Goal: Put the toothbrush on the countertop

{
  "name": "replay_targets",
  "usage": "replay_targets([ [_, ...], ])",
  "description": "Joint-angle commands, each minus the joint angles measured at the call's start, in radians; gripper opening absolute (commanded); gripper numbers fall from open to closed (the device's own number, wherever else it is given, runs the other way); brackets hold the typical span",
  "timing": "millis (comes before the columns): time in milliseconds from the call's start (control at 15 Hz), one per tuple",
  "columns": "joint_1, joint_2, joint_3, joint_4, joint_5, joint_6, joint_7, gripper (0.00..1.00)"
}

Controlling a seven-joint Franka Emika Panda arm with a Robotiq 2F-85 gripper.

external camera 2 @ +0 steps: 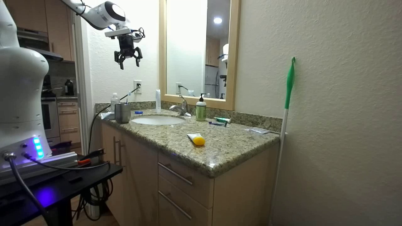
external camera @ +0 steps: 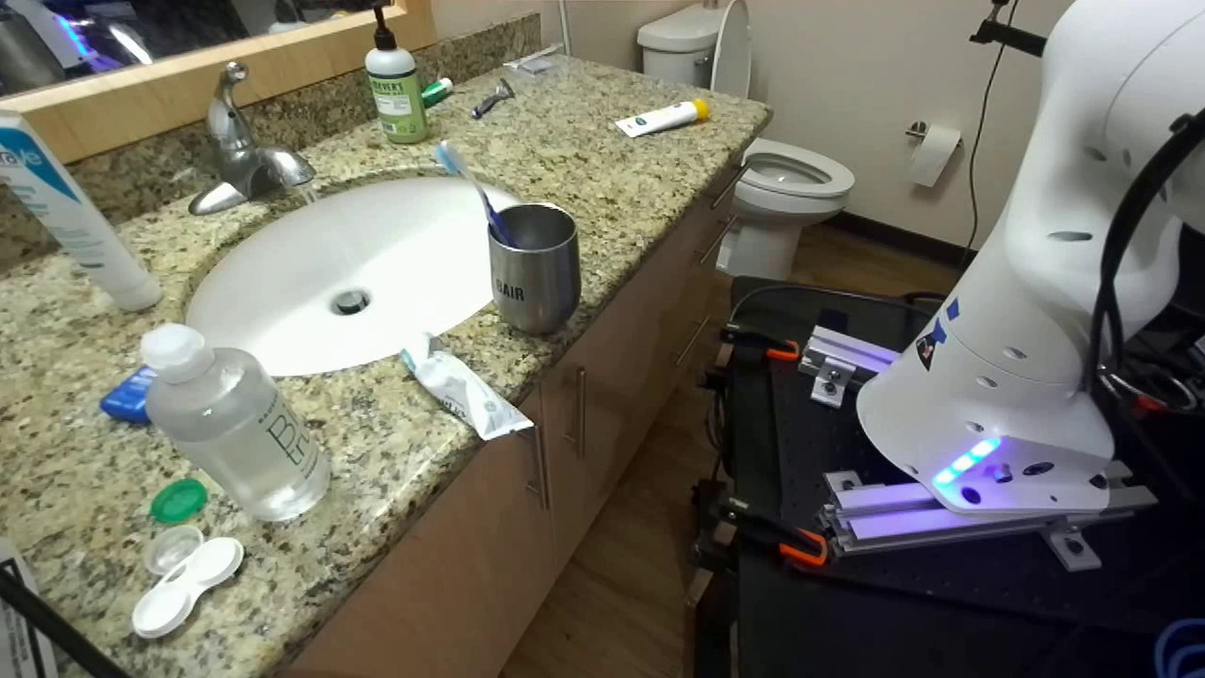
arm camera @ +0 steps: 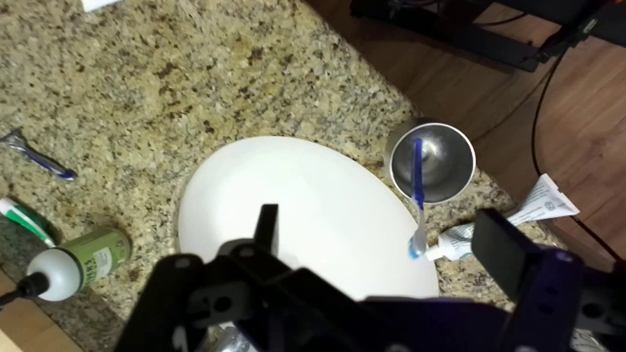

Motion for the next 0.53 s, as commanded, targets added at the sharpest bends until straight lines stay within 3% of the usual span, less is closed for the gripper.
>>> replay_targets([
  [0, 0.01, 0.006, -0.003, -0.019, 0.022, 0.017, 0.0, 1.0],
  [200, 0.019, 0.024, -0.001, -0.044, 0.044, 0.033, -0.001, 1.0],
  [467, 0.006, 0.076, -0.06, -0.083, 0.173, 0.199, -0.003, 1.0],
])
